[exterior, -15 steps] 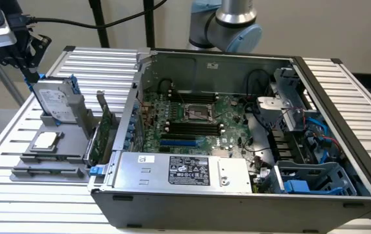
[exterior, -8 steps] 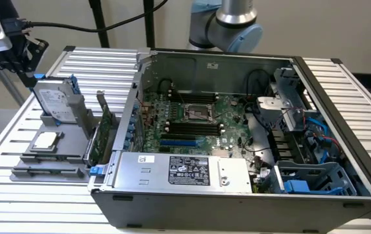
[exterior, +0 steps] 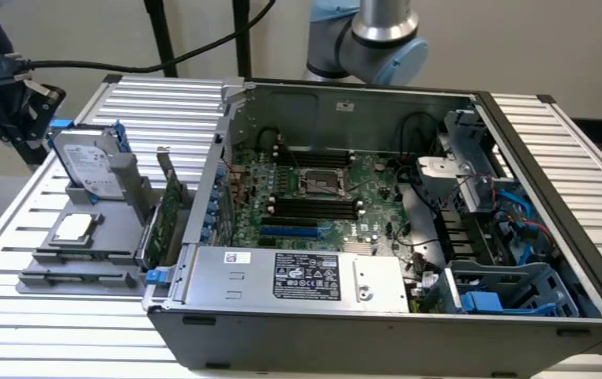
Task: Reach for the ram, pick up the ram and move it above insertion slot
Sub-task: 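Reach for the ram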
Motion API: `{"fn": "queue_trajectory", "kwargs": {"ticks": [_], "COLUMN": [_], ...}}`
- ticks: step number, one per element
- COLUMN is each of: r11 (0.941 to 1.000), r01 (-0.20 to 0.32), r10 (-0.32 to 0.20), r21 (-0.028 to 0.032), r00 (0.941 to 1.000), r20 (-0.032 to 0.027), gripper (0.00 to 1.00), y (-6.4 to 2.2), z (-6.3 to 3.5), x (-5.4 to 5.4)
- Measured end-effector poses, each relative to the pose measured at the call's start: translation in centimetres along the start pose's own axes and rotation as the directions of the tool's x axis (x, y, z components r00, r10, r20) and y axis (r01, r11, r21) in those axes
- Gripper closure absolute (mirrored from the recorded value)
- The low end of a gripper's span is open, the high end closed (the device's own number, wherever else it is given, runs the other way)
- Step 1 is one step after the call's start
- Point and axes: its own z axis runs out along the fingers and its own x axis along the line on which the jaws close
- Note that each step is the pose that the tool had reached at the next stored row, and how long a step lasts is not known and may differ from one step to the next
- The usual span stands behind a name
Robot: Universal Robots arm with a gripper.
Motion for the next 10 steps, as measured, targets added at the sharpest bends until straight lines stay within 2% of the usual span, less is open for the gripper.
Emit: {"fn": "queue_trajectory", "kwargs": {"ticks": [5,7,10], "r11": [1.0000,1.0000,0.9999], "r01": [0.000,0.000,0.000], "r10": [0.000,0.000,0.000], "r21": [0.0038,0.0084,0.0140], "r00": [1.0000,1.0000,1.0000], "r20": [0.0001,0.0006,0.0032], "gripper": [0.89,0.89,0.89], "y": [-2.07,-2.65,-3.05], "z": [0.29,0.43,0.67], "x": [0.0,0.0,0.0]}}
